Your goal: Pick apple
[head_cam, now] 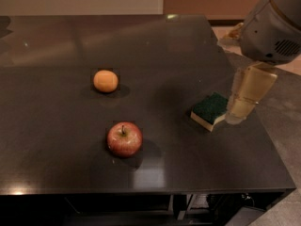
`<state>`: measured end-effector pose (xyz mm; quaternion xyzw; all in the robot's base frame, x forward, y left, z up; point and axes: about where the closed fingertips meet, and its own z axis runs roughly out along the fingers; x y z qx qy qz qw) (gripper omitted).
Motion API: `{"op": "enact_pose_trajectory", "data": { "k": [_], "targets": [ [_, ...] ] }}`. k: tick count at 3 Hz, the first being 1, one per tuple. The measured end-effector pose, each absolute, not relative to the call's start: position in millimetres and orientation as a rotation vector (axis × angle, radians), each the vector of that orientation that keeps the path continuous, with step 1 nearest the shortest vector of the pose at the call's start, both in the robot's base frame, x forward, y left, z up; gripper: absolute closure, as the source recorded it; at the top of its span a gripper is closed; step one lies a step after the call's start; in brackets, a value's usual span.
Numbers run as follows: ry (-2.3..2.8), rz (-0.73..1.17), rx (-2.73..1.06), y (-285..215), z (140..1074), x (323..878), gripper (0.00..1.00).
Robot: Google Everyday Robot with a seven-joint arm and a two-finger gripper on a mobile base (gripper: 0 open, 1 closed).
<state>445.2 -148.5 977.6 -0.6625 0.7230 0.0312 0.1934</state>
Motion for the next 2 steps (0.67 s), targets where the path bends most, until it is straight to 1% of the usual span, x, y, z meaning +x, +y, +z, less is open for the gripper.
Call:
{"op": "enact_pose_trajectory", "data": {
  "k": [2],
  "targets": [
    [1.802,0.263,-2.022,-45.9,967.6,443.5,0.00]
  ]
}}
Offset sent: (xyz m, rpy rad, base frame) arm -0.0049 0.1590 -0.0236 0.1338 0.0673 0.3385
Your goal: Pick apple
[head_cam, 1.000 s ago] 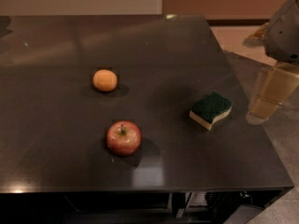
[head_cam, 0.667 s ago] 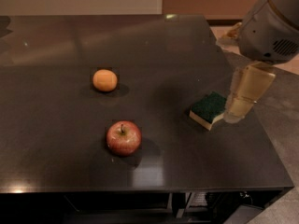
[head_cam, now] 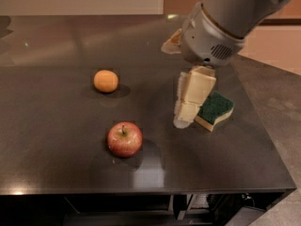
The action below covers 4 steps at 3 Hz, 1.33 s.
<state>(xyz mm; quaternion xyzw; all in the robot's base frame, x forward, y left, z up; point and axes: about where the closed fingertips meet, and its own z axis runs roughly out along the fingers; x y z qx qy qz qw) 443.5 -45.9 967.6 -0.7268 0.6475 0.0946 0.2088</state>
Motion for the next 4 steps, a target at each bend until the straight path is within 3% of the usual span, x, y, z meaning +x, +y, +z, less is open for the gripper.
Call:
{"op": "enact_pose_trajectory", "data": {
  "k": [2,4],
  "targets": [
    [1.652,0.325,-2.175,28.2,928.9,425.8,0.00],
    [1.586,0.312,-2.287,57.6,879.8,413.3,0.00]
  ]
}}
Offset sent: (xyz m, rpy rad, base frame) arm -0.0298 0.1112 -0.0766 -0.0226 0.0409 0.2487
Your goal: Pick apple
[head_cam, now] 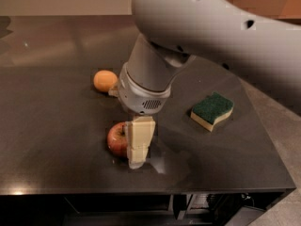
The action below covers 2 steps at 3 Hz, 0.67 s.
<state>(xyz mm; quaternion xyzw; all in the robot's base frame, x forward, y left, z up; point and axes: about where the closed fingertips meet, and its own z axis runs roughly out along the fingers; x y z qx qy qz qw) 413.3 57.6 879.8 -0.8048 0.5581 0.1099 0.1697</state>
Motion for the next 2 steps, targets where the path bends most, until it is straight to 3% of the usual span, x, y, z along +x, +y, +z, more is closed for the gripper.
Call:
{"op": "enact_pose_trajectory", "data": {
  "k": [2],
  "targets": [
    [1.581,0.321,-2.363,60.3,850.5,409.7,0.00]
  ]
}}
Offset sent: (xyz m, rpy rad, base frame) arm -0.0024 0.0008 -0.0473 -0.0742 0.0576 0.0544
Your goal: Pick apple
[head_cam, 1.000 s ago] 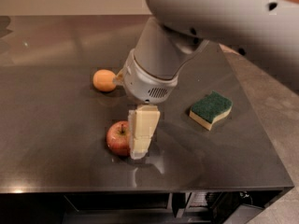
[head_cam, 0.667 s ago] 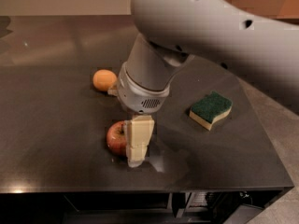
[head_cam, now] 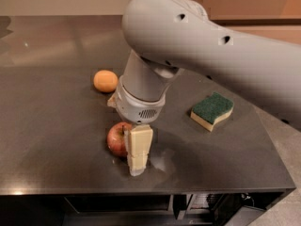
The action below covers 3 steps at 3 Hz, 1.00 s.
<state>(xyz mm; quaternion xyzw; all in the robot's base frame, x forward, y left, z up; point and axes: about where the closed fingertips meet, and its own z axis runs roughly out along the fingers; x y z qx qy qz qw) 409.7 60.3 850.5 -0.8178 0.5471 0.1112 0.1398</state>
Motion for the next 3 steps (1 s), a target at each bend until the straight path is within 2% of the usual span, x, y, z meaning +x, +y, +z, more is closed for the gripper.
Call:
{"op": "enact_pose_trajectory", "data": {
  "k": [1,3],
  "targets": [
    [1.596,0.329,-2.376,57.5,842.4,412.0,0.00],
    [1.643,0.360,-2.360,48.6,839.4,420.6,0.41]
  ]
}}
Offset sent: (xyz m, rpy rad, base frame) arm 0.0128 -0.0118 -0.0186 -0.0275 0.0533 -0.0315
